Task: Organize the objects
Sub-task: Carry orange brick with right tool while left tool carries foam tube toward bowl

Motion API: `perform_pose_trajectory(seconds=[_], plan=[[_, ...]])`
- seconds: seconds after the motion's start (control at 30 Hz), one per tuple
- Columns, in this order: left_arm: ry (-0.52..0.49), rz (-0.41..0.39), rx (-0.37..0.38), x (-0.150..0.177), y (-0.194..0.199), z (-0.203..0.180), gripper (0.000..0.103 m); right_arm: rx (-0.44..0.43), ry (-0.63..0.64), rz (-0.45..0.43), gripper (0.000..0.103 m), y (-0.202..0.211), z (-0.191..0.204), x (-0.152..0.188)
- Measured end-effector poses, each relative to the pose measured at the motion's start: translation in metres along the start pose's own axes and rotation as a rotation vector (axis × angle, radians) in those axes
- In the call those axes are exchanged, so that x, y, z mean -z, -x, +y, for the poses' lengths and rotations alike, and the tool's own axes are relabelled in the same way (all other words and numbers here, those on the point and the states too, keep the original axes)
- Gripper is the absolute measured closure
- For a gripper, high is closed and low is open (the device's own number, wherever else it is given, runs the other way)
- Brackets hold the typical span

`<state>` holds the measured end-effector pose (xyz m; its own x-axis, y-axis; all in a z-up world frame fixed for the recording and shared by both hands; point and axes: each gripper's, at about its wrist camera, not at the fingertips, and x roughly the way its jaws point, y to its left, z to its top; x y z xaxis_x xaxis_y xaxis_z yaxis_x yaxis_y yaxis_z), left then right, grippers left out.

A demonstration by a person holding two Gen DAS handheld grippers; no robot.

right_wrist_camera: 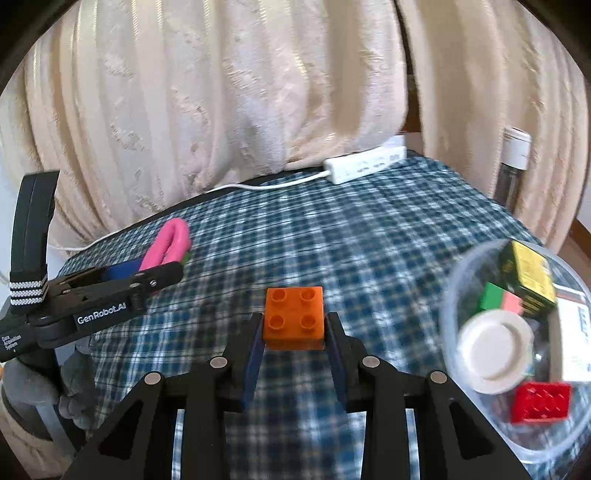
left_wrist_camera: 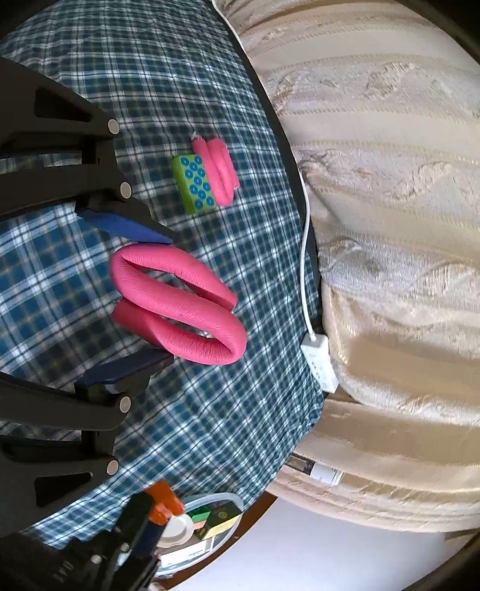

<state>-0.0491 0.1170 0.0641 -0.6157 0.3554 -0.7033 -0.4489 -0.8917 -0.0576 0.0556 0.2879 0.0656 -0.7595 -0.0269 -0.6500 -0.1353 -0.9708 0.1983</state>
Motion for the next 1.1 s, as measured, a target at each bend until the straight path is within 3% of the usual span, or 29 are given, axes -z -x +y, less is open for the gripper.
perform_pose_trajectory(seconds=[0.6,1.1], plan=[[-0.049,0.018,0.068,0.003,0.003,-0.052,0.044,0.161,-0.158,-0.105,0.068,0.054,-0.097,-0.001],[-0.087,0.03,0.129,0.002,0.006,-0.101,0.044,0.234,-0.228,-0.092,0.068,0.046,-0.155,0.002]])
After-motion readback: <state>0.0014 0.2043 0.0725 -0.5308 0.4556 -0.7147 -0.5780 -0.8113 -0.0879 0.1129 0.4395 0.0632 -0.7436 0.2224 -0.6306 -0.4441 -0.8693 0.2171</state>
